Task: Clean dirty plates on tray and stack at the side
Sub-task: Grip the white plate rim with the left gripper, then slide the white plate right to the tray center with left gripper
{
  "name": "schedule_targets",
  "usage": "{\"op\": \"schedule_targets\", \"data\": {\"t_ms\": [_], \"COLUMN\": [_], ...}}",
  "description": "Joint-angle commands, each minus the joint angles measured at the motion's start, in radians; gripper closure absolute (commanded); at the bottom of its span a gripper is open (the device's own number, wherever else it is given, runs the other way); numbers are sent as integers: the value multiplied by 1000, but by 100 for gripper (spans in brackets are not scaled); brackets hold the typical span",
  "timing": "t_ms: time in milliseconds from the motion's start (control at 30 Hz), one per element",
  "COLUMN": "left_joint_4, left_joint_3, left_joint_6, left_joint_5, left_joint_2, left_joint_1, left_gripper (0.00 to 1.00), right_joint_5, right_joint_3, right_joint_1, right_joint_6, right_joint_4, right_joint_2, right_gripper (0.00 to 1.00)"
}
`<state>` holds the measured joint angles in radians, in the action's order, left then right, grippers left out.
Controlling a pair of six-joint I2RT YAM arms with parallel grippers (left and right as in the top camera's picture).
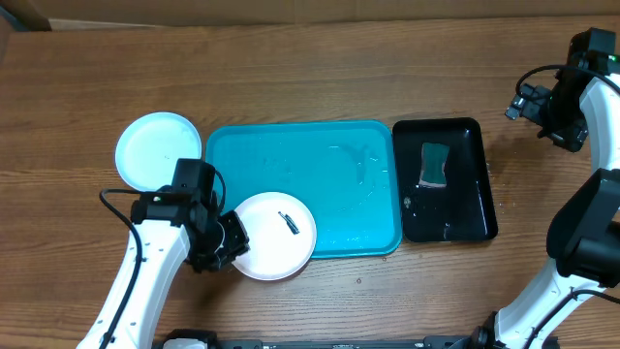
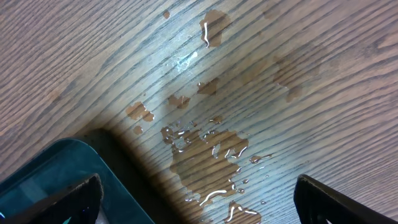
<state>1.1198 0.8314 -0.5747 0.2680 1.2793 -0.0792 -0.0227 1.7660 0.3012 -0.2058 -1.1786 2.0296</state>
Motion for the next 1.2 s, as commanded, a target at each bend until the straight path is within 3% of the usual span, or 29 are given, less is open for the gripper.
{"op": "schedule_targets", "data": {"t_ms": [0, 200, 933, 1033, 1100, 1167], "left_joint_4": [-13, -79, -144, -175, -191, -194], "left_joint_3": [-33, -101, -200, -206, -201, -187], "left_joint_6": [-11, -95, -115, -114, -114, -113], "left_joint_5": [-13, -13, -39, -39, -21, -11], "left_joint_2": [3, 3, 3, 3, 3, 3], "left_joint_1": [-6, -6, -6, -6, -6, -6], "left_gripper": [64, 65, 76, 82, 94, 96], "right_joint_5": [1, 1, 1, 1, 1, 1], "right_joint_3": [13, 13, 13, 13, 13, 13], "right_joint_1": [3, 3, 0, 0, 0, 0], "right_joint_6": [-4, -5, -5, -5, -5, -5], "right_joint_4": [3, 3, 3, 3, 3, 3], "right_joint_2": [-21, -21, -21, -21, -21, -21], "right_gripper": [0, 0, 0, 0, 0, 0]}}
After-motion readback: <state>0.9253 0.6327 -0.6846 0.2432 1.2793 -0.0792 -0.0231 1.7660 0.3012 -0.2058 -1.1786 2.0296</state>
